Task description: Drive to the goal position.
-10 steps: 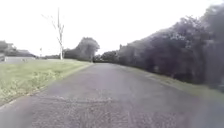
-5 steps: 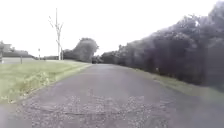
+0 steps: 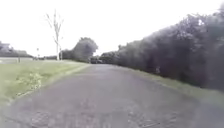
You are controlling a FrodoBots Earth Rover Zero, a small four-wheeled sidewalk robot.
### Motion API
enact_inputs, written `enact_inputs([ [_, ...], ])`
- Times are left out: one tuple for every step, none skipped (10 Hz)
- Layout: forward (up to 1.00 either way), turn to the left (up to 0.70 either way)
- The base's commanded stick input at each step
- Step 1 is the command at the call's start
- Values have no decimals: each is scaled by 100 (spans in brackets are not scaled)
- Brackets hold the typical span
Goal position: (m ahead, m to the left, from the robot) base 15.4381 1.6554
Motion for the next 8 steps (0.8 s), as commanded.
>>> enact_inputs([
  [70,0],
  [70,0],
  [70,0],
  [70,0],
  [70,0],
  [70,0],
  [70,1],
  [70,2],
])
